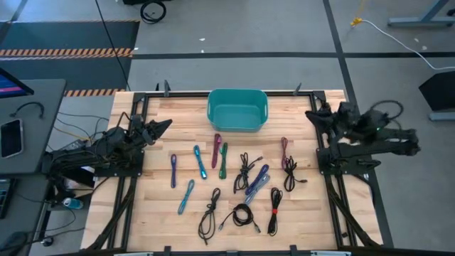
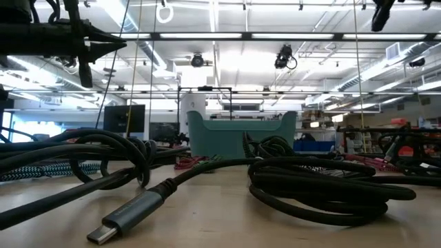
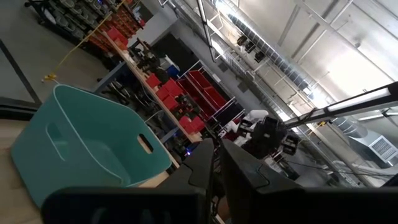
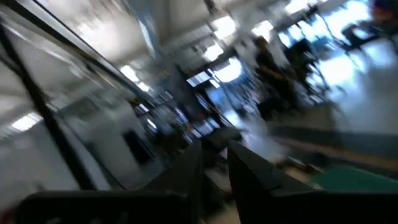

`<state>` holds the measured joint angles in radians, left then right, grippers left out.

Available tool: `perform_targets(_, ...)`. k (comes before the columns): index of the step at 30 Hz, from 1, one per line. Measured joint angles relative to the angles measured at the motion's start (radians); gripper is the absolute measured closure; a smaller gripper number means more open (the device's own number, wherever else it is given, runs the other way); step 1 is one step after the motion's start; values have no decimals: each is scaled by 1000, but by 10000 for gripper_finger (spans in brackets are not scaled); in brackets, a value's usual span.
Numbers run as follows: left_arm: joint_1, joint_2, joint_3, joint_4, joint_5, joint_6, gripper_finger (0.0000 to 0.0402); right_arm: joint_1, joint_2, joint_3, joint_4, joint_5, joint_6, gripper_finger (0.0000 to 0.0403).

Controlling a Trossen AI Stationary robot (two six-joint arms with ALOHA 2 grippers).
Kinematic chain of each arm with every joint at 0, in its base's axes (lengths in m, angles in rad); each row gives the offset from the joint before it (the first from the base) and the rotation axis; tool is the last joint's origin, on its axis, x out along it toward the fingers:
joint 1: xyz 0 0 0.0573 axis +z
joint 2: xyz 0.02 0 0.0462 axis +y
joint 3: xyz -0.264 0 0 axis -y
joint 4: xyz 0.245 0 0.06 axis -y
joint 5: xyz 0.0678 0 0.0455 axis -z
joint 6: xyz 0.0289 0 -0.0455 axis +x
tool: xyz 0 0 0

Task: Pick and place USB-C Cables
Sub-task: Put the black charger cable into the light blue bin

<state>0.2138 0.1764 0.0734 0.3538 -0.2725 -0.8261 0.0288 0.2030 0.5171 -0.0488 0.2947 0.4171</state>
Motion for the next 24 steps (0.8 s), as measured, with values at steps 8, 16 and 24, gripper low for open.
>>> perform_targets(8, 2, 0, 0, 0, 0, 3, 365, 0, 179, 314, -534, 132, 65, 292)
perform_targets(16, 2, 0, 0, 1, 0, 78, 365, 0, 348, 385, -774, 69, 187, 288)
perform_targets(24, 2, 0, 0, 0, 0, 90, 365, 0, 559, 385, -1041, -72, 356, 288)
